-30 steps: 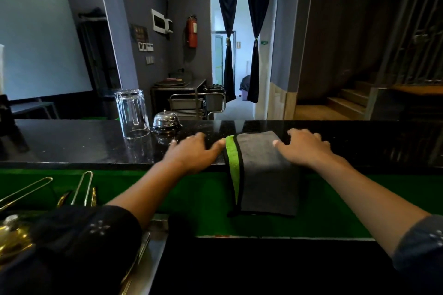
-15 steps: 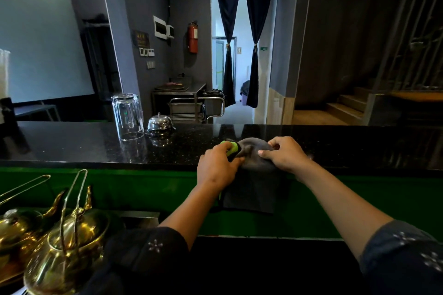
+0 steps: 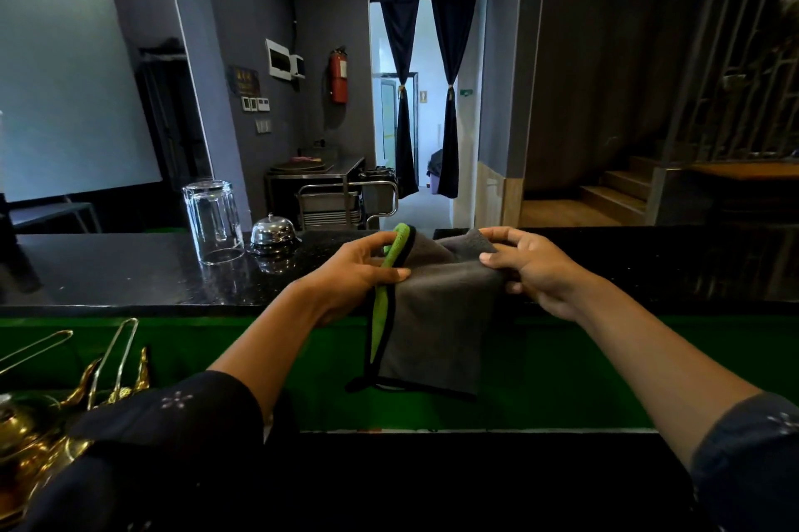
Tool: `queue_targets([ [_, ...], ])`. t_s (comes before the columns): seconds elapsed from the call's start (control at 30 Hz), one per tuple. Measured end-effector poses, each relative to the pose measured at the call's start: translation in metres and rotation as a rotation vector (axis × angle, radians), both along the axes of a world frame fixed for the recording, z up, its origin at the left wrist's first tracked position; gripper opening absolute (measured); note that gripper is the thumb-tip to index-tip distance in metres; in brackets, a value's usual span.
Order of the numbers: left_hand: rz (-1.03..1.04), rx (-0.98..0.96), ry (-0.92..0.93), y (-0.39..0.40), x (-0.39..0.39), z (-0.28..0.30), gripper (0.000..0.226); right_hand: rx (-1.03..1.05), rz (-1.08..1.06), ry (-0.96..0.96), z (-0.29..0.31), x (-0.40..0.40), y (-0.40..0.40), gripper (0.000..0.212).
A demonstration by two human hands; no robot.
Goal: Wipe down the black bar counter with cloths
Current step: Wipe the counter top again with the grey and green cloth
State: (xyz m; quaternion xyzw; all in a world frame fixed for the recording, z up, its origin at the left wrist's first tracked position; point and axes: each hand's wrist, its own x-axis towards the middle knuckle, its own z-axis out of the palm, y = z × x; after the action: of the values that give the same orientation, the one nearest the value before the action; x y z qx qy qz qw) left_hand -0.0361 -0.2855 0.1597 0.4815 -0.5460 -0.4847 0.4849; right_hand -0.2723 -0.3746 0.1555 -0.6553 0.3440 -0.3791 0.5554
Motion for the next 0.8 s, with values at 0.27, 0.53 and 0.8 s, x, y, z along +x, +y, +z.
queue_targets([
  [0.27, 0.053, -0.182, 0.026, 0.011, -0.010, 0.004, 0.018, -0.057, 0.105, -0.248, 0.008, -0.005, 0.011, 0.032],
  [0.53, -0.005, -0.263, -0.013, 0.040, -0.019, 0.023, 0.058, -0.095, 0.124, -0.246, 0.019, -0.013, 0.041, 0.050],
  [0.8, 0.003, -0.251, 0.042, 0.054, -0.019, 0.024, 0.037, -0.128, 0.121, -0.298, 0.024, -0.019, 0.058, 0.037],
])
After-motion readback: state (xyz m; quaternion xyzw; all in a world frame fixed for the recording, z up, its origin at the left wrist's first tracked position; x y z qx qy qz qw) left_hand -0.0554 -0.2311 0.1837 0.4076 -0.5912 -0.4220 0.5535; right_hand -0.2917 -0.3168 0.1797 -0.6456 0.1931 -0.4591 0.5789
